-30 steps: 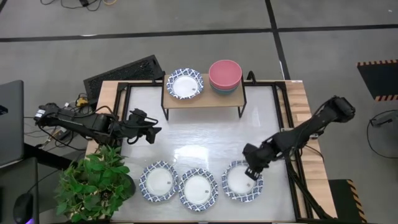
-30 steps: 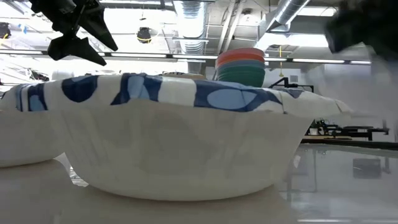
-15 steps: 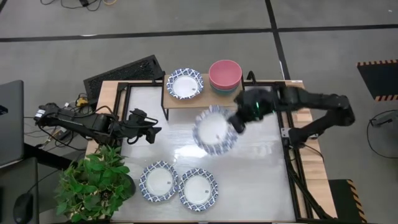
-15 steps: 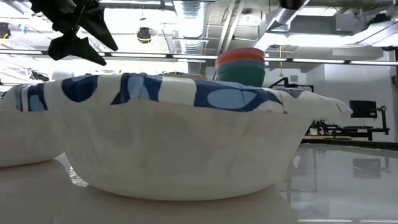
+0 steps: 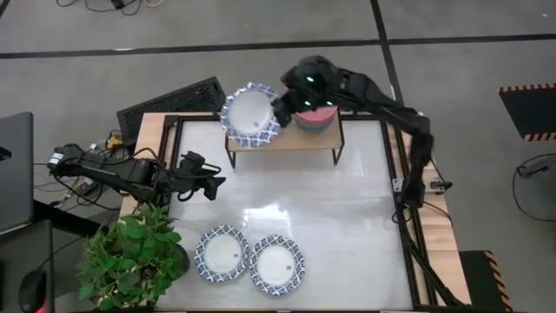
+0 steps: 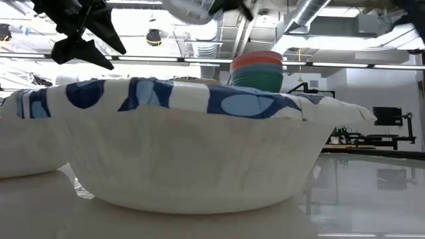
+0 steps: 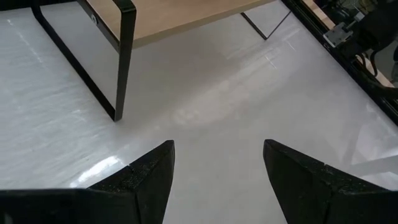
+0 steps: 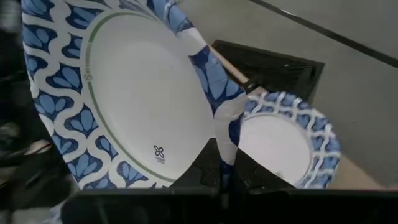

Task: Place and stack bowls onto a shelf
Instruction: Stack the blue patterned bowl on top of the blue patterned bowl on the shelf

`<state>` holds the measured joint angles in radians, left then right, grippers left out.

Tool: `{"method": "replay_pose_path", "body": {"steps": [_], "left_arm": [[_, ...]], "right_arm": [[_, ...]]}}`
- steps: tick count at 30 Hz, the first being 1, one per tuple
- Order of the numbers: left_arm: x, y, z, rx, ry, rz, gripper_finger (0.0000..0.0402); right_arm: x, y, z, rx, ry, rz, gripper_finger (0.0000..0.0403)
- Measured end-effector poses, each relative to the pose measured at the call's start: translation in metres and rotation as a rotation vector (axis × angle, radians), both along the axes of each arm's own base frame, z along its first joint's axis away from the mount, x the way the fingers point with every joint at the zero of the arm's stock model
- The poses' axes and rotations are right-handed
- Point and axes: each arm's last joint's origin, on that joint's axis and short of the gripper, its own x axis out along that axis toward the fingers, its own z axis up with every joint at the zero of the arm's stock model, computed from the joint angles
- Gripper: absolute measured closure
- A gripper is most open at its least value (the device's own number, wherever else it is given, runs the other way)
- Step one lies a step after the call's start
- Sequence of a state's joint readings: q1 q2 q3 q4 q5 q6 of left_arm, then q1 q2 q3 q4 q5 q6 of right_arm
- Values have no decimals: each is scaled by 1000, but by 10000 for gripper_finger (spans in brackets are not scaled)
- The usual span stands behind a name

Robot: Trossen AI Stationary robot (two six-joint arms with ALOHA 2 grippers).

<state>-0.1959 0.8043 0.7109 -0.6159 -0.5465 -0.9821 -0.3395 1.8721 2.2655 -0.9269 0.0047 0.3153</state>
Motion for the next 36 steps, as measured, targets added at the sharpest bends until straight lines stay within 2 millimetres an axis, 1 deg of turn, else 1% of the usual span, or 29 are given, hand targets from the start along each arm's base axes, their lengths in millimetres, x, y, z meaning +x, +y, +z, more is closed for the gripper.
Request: {"method": "replay_pose_path", "body": {"steps": [4, 6, 8, 12, 14, 17, 20, 22, 27, 32, 36], "left_arm": [[0, 0, 0, 0, 0, 1, 168], [0, 0, 0, 0, 0, 1, 168], [0, 0, 0, 0, 0, 1, 168], [0, 0, 0, -3, -2, 4, 168], [0, 0, 0, -1, -3, 8, 168], [0, 0, 0, 1, -3, 11, 168], [0, 0, 0, 1, -3, 11, 168], [0, 0, 0, 2, -3, 11, 168], [0, 0, 0, 2, -4, 12, 168], [0, 0, 0, 2, -3, 12, 168], [0, 0, 0, 1, -4, 13, 168]], "right_arm": [[24, -33, -20, -5, 26, -28, 382], [30, -47, -32, 27, 21, -31, 381], [34, -63, -48, 68, 51, -55, 381], [39, -85, -73, 112, 122, -88, 381], [42, -91, -80, 124, 131, -95, 381], [41, -100, -91, 163, 159, -99, 380], [42, -106, -100, 179, 186, -110, 380], [40, -110, -100, 183, 191, -118, 379], [39, -110, -99, 182, 190, -120, 366], [38, -109, -100, 165, 206, -104, 335], [39, -108, -100, 141, 211, -93, 290]]}}
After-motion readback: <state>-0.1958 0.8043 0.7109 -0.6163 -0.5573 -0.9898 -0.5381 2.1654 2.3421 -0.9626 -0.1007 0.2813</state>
